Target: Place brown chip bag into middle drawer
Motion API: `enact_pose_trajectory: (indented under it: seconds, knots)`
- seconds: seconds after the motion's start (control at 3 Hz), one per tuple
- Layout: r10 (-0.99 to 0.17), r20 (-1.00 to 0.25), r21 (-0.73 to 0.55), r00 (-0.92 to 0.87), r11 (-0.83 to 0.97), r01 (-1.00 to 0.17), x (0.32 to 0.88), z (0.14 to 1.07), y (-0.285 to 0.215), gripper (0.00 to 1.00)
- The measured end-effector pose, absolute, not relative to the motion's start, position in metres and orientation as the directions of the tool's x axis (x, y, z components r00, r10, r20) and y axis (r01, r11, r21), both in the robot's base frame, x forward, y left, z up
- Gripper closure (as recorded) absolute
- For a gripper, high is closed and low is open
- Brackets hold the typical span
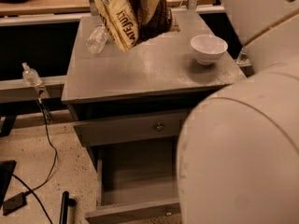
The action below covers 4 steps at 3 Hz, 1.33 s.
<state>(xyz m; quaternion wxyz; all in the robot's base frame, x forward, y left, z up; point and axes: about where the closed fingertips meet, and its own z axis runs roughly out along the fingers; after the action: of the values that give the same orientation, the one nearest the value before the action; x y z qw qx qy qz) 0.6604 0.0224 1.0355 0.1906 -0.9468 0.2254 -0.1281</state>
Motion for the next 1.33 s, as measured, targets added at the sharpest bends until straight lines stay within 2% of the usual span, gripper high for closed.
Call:
enact_pose_trajectory:
  seconds: [0.33, 0.67, 1.33]
  knots:
    - [-0.585, 0.107, -0.409, 0.804, -0.763, -0.501, 0.615, 1.043, 0.004, 1.0]
    - [-0.704, 0.137, -0.368, 0.697, -0.689, -0.624, 0.578, 1.031, 0.008, 1.0]
    - [-0.727, 0.135, -0.363, 0.674, -0.669, -0.649, 0.587, 1.02, 0.002, 1.0]
